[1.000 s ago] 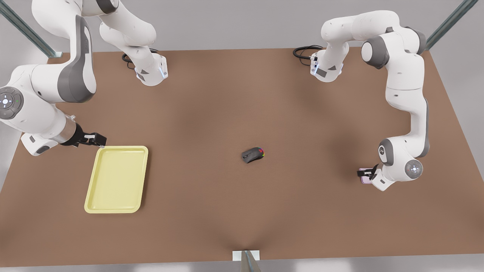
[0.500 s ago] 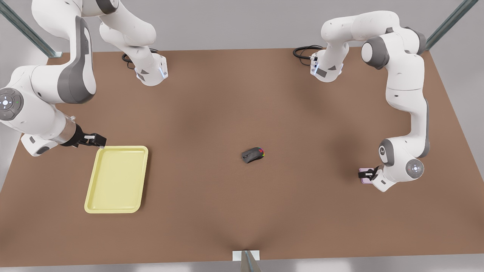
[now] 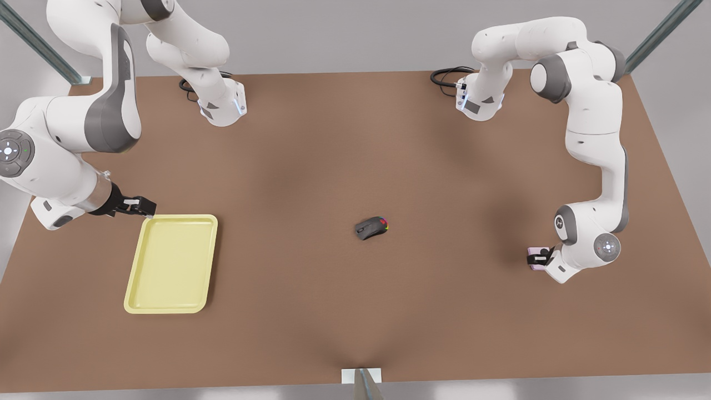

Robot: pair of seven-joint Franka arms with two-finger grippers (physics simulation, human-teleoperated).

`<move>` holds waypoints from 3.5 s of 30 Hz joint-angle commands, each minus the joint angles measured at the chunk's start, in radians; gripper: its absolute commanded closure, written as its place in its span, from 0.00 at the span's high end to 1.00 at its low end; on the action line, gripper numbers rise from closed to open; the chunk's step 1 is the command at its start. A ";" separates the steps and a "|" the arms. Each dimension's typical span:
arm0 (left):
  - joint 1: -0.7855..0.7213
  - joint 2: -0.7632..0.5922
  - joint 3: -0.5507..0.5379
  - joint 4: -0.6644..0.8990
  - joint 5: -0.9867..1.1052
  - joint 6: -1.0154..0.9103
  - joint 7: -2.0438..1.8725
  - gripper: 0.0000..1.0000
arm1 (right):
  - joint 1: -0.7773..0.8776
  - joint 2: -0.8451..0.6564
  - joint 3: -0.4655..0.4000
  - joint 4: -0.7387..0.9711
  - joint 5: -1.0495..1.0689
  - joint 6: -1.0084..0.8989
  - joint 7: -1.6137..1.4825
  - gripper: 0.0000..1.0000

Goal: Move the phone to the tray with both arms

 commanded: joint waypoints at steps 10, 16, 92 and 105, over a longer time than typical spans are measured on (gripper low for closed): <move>-0.181 -0.102 -0.048 -0.005 -0.015 -0.040 -0.379 0.79 | -0.021 -0.062 -0.012 -0.089 0.005 0.011 -0.005 1.00; -0.623 -0.053 -0.057 0.187 -0.016 -0.230 -1.068 0.79 | -0.015 -0.047 -0.010 -0.070 0.004 0.006 0.000 1.00; -0.299 -0.555 -0.017 0.145 -0.128 -0.943 -0.229 1.00 | 0.378 0.468 0.254 -0.351 -0.116 0.789 0.483 1.00; -0.299 -0.539 -0.009 0.147 -0.142 -0.907 -0.229 1.00 | 0.361 0.488 0.255 -0.383 -0.173 0.793 0.367 1.00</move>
